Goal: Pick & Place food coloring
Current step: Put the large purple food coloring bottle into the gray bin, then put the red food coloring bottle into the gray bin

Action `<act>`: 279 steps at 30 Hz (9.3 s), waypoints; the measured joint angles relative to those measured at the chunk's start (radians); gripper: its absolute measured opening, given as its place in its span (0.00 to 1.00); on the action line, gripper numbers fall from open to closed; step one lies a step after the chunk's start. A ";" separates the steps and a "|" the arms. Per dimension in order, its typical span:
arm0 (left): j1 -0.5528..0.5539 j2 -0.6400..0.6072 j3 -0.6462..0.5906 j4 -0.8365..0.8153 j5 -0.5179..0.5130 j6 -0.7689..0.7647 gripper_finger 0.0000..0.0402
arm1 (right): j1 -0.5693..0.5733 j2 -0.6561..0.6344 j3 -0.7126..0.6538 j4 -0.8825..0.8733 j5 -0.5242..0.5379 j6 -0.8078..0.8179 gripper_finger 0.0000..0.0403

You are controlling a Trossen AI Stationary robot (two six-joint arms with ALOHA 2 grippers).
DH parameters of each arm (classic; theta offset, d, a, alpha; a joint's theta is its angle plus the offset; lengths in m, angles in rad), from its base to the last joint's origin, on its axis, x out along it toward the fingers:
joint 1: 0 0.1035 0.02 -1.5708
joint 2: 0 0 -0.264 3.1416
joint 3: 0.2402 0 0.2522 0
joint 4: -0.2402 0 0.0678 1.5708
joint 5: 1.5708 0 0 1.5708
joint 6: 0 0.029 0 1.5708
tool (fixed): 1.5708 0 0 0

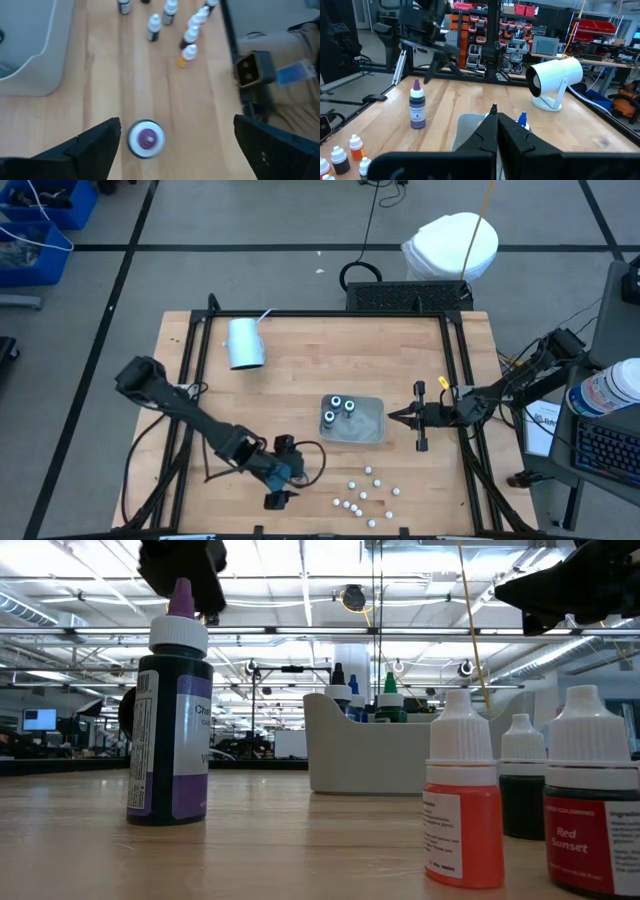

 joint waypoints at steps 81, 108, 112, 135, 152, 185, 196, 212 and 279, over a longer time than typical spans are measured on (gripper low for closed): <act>0.166 0.048 0.397 -0.206 -0.127 0.163 0.30 | 0.000 0.000 0.000 0.008 -0.002 -0.065 0.00; 0.395 0.276 0.408 -0.190 -0.072 0.235 0.30 | 0.000 0.000 0.002 0.016 -0.002 -0.087 0.00; 0.402 0.295 0.408 -0.181 -0.061 0.240 0.30 | 0.000 0.000 0.002 0.016 -0.002 -0.090 0.00; 0.406 0.363 0.409 -0.191 -0.039 0.190 0.30 | 0.000 0.002 0.001 0.046 -0.003 -0.071 0.00; 0.410 0.366 0.408 -0.148 -0.029 0.233 0.39 | 0.000 0.002 0.001 0.049 -0.003 -0.074 0.00; 0.039 -0.655 -0.241 -0.251 -0.225 -0.076 0.04 | 0.000 0.002 0.000 -0.032 -0.005 -0.082 0.00; 0.023 -0.458 -0.772 0.901 -0.177 0.427 0.02 | -0.001 0.006 0.000 -0.039 0.079 -0.101 0.00; 0.090 -0.396 -0.787 1.031 -0.254 0.598 0.04 | 0.041 0.115 0.703 -1.220 0.132 0.242 0.00; 0.090 -0.400 -0.787 1.038 -0.263 0.681 0.16 | 0.323 1.027 1.111 -1.555 -0.343 1.345 0.48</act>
